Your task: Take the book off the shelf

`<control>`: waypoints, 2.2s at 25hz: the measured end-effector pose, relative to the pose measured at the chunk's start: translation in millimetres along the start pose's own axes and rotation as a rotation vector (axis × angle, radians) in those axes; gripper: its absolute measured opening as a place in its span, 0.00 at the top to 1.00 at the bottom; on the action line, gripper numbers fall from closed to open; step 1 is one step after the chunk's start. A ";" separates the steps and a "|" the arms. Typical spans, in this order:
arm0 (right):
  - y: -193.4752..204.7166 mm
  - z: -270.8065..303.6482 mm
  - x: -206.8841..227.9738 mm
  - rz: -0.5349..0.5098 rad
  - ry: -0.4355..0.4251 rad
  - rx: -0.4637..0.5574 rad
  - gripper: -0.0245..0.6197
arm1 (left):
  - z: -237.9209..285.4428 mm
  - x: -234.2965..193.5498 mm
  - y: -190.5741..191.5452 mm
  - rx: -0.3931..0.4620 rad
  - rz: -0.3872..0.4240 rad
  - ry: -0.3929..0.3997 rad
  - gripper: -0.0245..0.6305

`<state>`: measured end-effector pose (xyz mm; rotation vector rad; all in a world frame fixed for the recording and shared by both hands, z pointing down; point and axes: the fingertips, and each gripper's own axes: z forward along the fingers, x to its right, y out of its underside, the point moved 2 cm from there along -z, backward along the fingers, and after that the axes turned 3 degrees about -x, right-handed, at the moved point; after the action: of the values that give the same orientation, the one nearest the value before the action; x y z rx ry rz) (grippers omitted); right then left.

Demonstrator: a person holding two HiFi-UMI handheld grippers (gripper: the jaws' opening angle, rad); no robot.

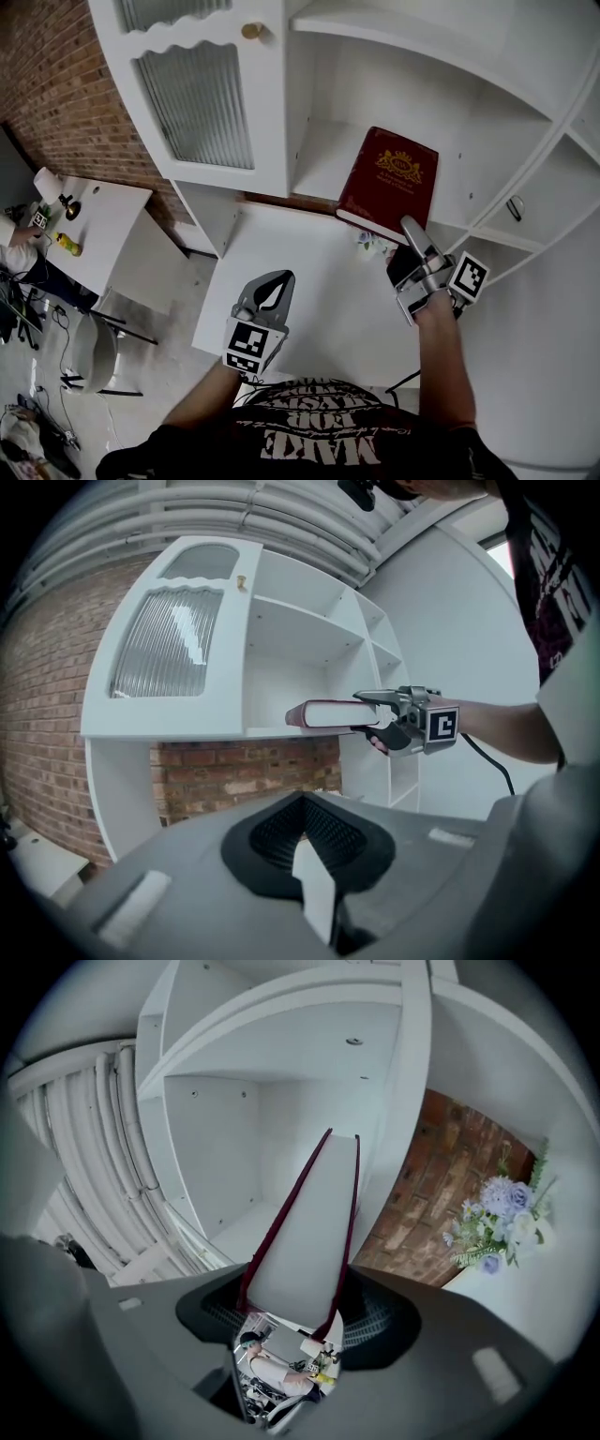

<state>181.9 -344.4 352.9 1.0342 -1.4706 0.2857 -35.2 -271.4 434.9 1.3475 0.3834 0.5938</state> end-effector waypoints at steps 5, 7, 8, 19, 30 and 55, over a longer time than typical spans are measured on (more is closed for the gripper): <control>11.6 0.3 -5.9 -0.099 0.003 0.017 0.52 | -14.5 -19.6 6.7 -0.003 -0.006 -0.015 0.96; 17.3 2.1 -9.0 -0.155 0.014 0.017 0.52 | -19.9 -28.9 7.1 -0.002 -0.004 -0.021 0.96; 21.3 -0.3 -12.9 -0.175 0.018 0.018 0.52 | -24.5 -30.4 6.2 -0.001 -0.002 -0.023 0.96; 76.7 -65.2 -39.1 -0.098 -0.001 0.084 0.53 | -81.7 0.6 6.1 0.025 0.020 -0.002 0.96; 126.5 -79.6 -52.1 0.101 -0.092 0.134 0.53 | -84.5 38.6 -25.0 0.075 -0.050 0.198 0.96; 140.0 -88.6 -114.9 -0.140 -0.217 0.205 0.53 | -107.9 5.6 -15.7 0.144 0.011 0.164 0.90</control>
<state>122.2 -154.1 324.3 1.3622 -1.5764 0.2330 -90.6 -184.4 399.1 1.4432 0.5612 0.6988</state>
